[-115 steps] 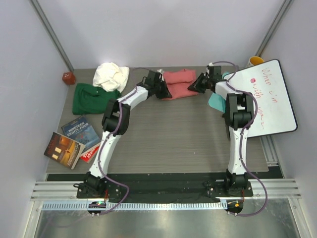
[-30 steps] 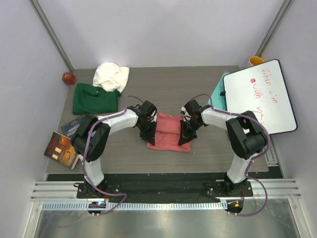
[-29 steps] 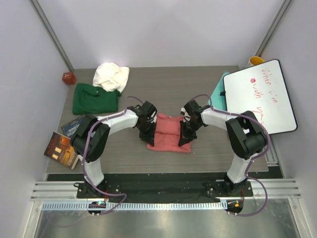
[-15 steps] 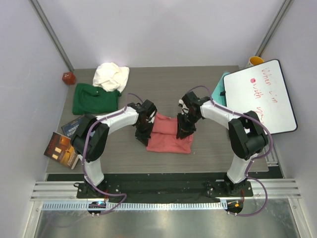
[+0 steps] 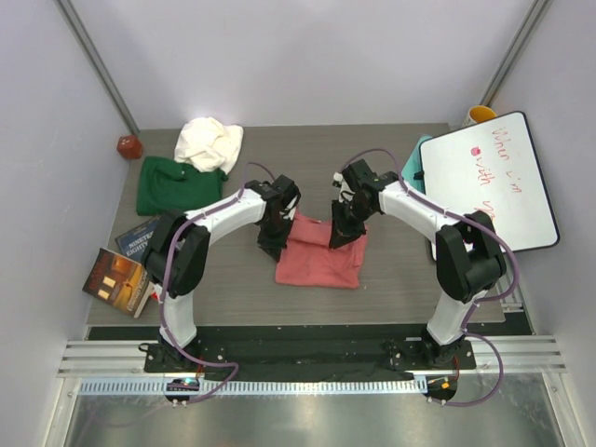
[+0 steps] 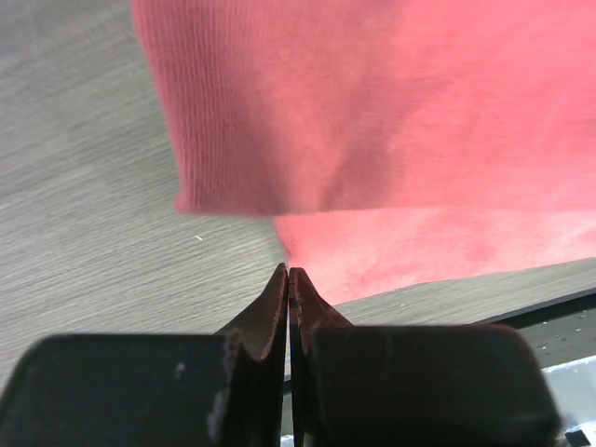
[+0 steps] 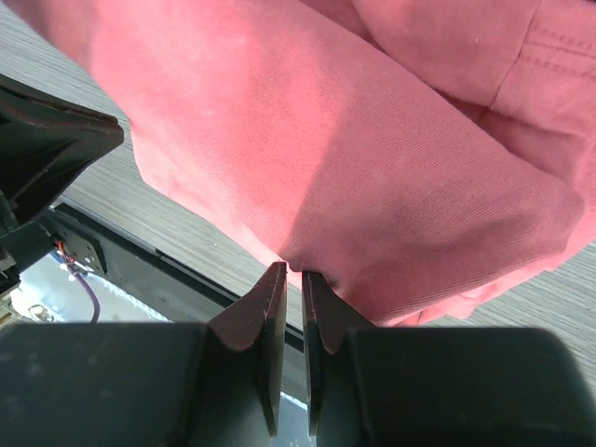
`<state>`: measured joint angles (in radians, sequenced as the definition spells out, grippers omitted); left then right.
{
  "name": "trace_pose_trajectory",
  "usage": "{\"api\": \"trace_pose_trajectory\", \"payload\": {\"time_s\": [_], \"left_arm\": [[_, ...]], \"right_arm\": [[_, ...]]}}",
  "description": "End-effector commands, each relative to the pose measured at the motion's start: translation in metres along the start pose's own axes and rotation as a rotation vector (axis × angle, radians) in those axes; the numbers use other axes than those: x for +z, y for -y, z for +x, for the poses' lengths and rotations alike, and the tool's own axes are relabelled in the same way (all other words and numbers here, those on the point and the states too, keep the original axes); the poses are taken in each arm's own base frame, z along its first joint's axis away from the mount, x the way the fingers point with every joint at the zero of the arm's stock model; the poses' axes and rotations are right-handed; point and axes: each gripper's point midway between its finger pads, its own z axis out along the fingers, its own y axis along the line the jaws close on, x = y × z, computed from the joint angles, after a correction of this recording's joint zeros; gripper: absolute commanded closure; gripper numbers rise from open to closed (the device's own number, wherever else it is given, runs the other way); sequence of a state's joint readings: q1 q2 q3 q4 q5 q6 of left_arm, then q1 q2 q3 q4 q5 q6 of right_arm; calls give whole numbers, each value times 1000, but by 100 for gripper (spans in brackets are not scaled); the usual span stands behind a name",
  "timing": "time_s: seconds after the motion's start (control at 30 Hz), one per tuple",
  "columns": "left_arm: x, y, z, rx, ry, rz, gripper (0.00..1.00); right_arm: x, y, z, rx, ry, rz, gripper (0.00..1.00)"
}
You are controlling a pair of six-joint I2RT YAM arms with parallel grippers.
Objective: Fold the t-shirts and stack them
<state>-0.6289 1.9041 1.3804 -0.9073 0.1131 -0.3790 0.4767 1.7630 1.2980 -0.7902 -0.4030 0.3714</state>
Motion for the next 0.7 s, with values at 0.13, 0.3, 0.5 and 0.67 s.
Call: {"api": "trace_pose_trajectory", "payload": {"time_s": [0.13,0.3,0.5,0.67], "left_arm": [[-18,12,-26,54,47,51,100],[-19,17,-34,68,52,67,100],[-26,25,-46,81,85,94,100],[-29,32,-54,84,107,126,99]], "right_arm": [[-9,2,-33,-54,119,62,85],[-8,18,-64,-26,170,119,87],[-16,54,-83,43,207,189,89],[-28,96,-89,133,228,274,90]]}}
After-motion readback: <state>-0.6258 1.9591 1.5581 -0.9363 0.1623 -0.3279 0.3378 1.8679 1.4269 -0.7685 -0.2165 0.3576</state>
